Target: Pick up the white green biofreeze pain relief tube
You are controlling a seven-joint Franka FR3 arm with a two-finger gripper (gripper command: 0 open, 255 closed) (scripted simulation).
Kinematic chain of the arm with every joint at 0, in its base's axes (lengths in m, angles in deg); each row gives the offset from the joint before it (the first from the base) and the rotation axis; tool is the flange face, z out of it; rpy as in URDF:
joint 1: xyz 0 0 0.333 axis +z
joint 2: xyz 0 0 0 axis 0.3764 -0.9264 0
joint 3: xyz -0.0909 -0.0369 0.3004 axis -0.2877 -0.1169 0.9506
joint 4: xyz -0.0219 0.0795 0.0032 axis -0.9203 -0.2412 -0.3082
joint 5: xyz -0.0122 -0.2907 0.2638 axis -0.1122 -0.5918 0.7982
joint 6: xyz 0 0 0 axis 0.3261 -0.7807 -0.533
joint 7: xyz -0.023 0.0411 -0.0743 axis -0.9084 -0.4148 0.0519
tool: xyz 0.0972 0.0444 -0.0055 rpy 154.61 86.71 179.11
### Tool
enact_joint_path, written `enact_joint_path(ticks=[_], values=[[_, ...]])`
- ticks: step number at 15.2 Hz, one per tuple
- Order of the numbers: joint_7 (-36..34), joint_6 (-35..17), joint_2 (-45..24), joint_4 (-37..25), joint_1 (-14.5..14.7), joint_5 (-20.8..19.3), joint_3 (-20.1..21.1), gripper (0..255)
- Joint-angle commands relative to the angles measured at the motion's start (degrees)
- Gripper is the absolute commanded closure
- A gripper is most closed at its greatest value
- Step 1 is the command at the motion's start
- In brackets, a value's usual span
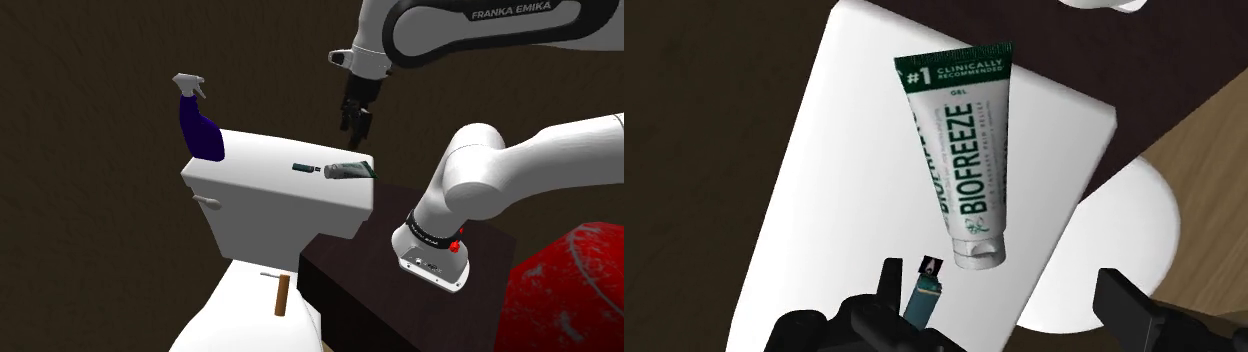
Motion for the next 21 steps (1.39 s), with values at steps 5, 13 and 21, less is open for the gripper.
enact_joint_path(ticks=[5,13,21], values=[[17.87,-6.37,-0.45,8.69,2.98,-5.05,-6.70,0],[18.93,-14.61,-4.73,12.75,2.93,-5.74,-8.06,0],[19.00,-14.67,-4.74,12.80,2.86,-5.80,-8.12,255]])
